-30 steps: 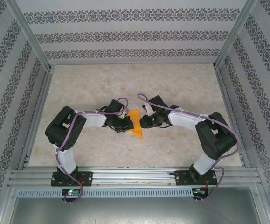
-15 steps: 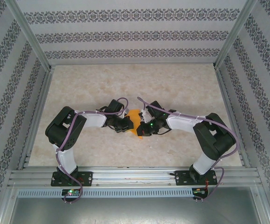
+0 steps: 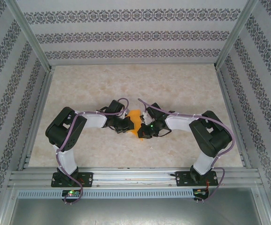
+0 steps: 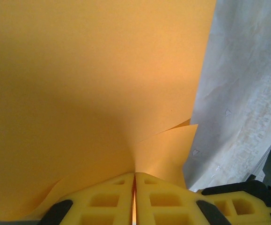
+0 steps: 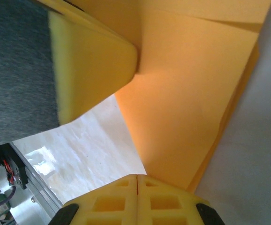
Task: Fold a paper plane with a square sheet of paper (fold left side to right side)
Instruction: Third fold the triangle at the center of the table.
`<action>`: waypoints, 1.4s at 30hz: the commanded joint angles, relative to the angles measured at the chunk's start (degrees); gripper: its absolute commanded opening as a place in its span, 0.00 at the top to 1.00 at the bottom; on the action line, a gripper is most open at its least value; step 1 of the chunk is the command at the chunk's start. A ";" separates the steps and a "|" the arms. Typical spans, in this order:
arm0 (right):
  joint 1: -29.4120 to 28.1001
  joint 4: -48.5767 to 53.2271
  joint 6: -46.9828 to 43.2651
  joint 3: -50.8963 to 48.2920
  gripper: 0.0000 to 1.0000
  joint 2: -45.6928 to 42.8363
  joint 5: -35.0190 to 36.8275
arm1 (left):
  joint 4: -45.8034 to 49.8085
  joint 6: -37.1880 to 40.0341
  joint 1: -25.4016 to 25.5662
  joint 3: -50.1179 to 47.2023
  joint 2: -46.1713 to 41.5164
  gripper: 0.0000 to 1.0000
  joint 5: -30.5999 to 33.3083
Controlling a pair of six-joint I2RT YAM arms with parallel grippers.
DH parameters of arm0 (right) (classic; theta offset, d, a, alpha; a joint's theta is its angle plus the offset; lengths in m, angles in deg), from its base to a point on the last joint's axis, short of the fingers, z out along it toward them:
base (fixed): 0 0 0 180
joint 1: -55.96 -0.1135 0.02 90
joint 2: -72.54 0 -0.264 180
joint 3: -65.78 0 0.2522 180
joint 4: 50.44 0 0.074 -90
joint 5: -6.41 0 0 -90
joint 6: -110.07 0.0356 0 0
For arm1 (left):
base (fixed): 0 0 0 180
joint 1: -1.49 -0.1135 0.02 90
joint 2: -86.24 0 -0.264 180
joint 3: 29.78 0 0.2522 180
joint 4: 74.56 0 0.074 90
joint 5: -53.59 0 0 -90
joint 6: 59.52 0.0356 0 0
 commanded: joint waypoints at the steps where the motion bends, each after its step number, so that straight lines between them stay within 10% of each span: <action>1: -0.13 0.07 0.99 -1.25 1.00 0.97 0.87 | 4.97 0.12 0.48 -1.47 2.88 0.89 3.55; 42: 1.01 13.15 0.12 -5.27 1.00 -5.61 3.37 | 7.01 0.64 0.14 0.20 3.64 0.89 4.19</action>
